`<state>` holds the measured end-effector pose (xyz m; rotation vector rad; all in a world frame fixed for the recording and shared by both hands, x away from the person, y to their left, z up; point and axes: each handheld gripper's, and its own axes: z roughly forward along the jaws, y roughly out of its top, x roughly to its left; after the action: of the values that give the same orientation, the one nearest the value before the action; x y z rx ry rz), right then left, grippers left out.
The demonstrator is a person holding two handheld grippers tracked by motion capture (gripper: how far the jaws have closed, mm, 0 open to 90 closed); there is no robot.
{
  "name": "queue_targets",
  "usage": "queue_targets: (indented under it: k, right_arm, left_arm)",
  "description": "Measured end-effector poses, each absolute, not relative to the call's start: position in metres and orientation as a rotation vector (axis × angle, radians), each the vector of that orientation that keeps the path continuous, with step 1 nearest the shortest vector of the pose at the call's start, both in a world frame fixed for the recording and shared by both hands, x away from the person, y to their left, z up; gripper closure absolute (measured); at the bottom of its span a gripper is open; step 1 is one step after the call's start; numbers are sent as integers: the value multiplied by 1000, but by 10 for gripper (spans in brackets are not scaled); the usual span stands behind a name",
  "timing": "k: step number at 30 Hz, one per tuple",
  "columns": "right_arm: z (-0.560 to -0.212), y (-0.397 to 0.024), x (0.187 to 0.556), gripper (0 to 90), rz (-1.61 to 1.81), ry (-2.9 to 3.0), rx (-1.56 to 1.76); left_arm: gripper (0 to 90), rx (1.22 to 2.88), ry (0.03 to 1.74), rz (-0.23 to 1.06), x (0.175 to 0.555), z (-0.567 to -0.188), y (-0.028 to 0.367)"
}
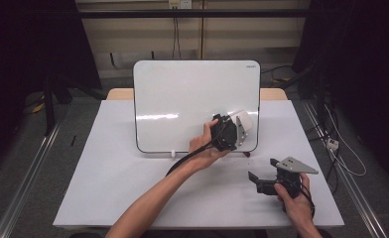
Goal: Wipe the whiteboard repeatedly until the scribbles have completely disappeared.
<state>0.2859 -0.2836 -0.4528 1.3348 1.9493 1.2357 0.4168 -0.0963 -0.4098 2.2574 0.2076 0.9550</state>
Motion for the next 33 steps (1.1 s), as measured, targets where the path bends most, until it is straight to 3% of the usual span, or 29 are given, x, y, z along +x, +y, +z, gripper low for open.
queue_targets:
  k: [9,21,33]
  right_arm:
    - [-453,-285,285,40,1237,1951,1329]
    - [-453,-286,284,40,1234,1946,1334]
    - [-453,-285,285,41,1235,1948,1334]
  left_arm:
    - [306,2318,120,963,404,-421,-89]
    - [306,2346,144,934,401,-424,-66]
    - [305,2319,216,944,426,-397,-73]
